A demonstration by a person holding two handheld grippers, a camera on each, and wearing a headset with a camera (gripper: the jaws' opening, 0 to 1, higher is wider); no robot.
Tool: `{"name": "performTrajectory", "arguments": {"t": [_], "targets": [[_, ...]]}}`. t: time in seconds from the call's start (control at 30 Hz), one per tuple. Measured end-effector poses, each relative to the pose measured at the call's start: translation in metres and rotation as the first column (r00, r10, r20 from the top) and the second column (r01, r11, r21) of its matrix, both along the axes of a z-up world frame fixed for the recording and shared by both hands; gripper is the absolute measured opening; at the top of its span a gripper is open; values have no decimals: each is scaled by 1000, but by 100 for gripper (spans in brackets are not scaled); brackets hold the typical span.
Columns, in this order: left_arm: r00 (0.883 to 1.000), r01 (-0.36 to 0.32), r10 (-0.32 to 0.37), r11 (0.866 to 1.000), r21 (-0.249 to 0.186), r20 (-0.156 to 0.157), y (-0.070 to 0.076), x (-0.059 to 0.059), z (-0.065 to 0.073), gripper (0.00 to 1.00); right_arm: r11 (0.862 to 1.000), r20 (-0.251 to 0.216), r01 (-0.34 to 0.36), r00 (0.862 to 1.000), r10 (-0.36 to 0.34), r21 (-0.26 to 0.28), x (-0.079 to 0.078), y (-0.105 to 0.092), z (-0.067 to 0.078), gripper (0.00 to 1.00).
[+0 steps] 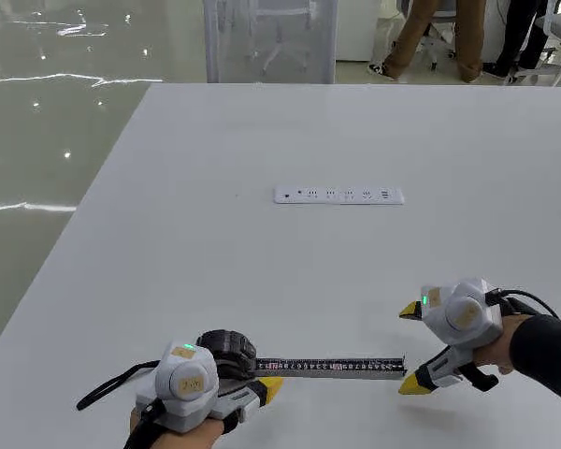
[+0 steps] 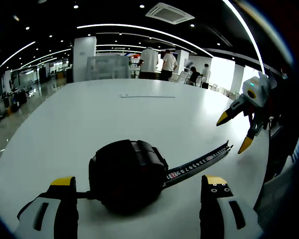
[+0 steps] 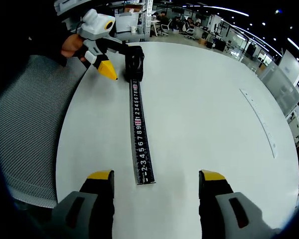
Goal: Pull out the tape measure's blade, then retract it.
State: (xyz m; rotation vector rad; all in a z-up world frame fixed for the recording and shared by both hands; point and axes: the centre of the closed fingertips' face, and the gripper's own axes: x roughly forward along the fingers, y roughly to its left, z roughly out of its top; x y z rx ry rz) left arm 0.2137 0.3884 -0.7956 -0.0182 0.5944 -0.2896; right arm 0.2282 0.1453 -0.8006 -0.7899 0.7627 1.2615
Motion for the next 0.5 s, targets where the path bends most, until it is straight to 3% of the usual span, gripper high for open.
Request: {"name": "performTrajectory", "arguments": {"t": [0.3,0.5], "targets": [[1000,-24,23,999,-22,-20,4,0,-3,100,999,-63,-33,998,31,-38,-10,0,-12,33],[999,-31,31,999,-23,-18,6,0,-2,100,995,-81,-73,994,68,-62,-15,-4,-17,28]]}}
